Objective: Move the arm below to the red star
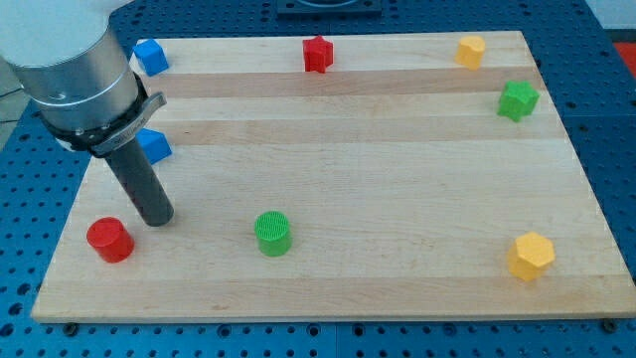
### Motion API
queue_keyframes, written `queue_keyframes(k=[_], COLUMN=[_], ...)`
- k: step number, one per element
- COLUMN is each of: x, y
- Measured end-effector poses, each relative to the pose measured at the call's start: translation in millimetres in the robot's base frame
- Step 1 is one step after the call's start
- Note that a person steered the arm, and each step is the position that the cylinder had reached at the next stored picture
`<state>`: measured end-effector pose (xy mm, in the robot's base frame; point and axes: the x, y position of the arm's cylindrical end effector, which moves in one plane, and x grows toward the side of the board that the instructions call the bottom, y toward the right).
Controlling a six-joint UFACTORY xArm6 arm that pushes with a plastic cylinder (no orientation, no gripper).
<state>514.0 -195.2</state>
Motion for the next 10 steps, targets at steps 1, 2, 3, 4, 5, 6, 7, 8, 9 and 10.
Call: queue_keyframes(k=[1,2,3,4,5,6,7,8,9,10], x=[-3,-70,-71,-71,-71,-72,-73,-90,-120,-137], y=[-3,-4,-4,-4,-4,-4,-6,44,111,205])
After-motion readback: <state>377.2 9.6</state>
